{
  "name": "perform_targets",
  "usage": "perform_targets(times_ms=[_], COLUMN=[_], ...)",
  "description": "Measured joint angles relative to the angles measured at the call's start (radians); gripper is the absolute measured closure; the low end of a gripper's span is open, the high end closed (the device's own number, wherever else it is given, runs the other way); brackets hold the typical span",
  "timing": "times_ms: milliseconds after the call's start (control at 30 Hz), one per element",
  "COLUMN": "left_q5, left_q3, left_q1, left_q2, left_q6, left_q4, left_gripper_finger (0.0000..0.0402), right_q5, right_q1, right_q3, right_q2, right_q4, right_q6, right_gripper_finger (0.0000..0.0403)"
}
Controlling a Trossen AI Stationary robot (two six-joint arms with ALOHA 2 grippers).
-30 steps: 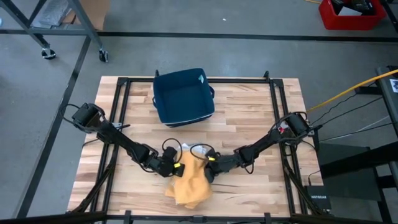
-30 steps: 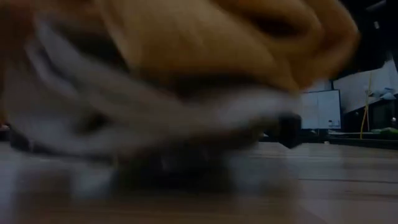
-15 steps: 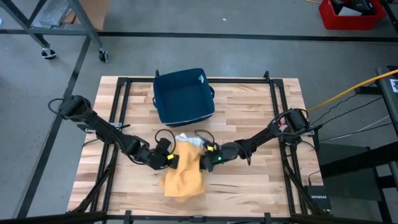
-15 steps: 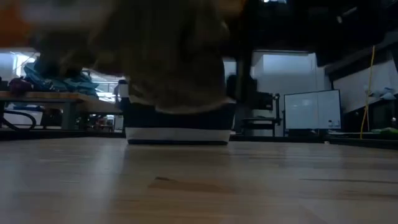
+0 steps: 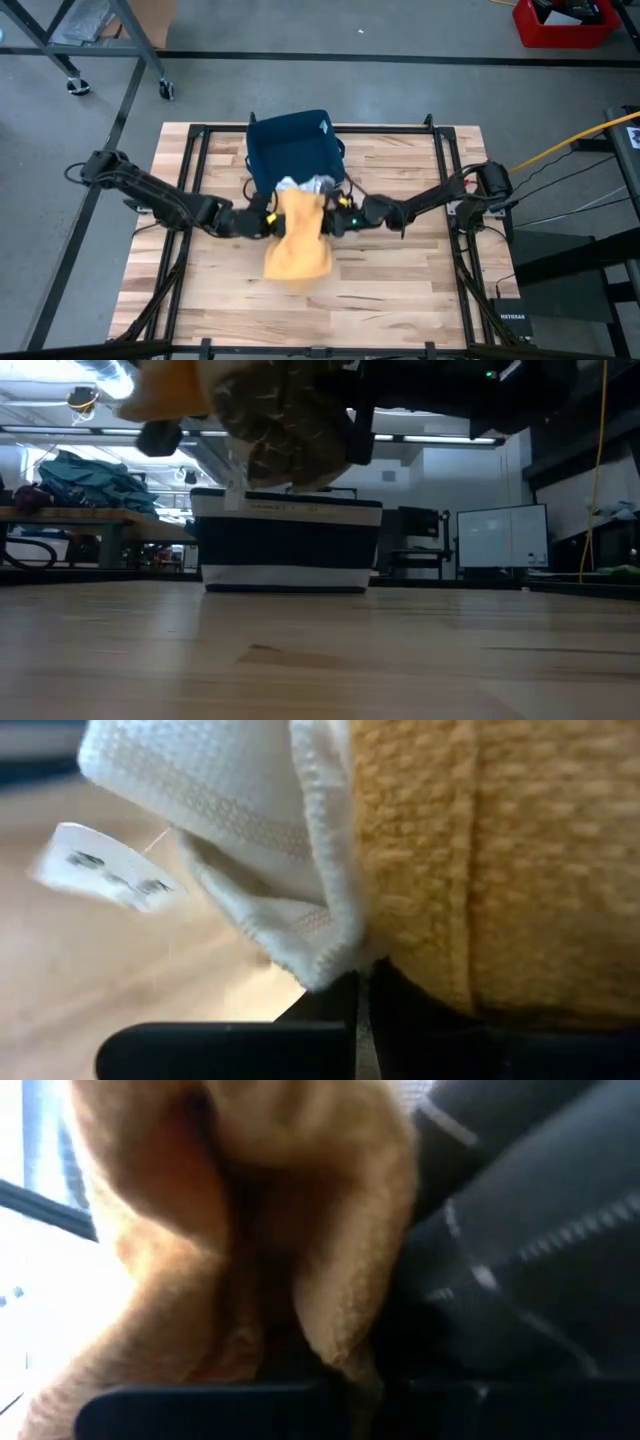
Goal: Fold towel
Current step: Put the stacked folded colored towels into the blue laundry bin
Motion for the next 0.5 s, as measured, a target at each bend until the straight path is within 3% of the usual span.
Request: perform_targets(times_ms=[333,500], left_q5=[-0.002,0.001], left_q3=[0.002,0.004], left_q1=[0.226,0.346], left_q2=[-0.086,-0.095], left_q6=[0.117,0.154], left_q4=[0.010,0.013], left_gripper_finger=[0.0401,0.0401], right_q5=[-0.044,-0.075], right_q1=[-0.196,-0.289], right_q3=[0.046,0.173], right_q2=[-0.050,-0.050], right_q4=[-0.014,-0.203], right_q6=[0.005,-0.011], right_gripper_finger=[0.0385,0.0385])
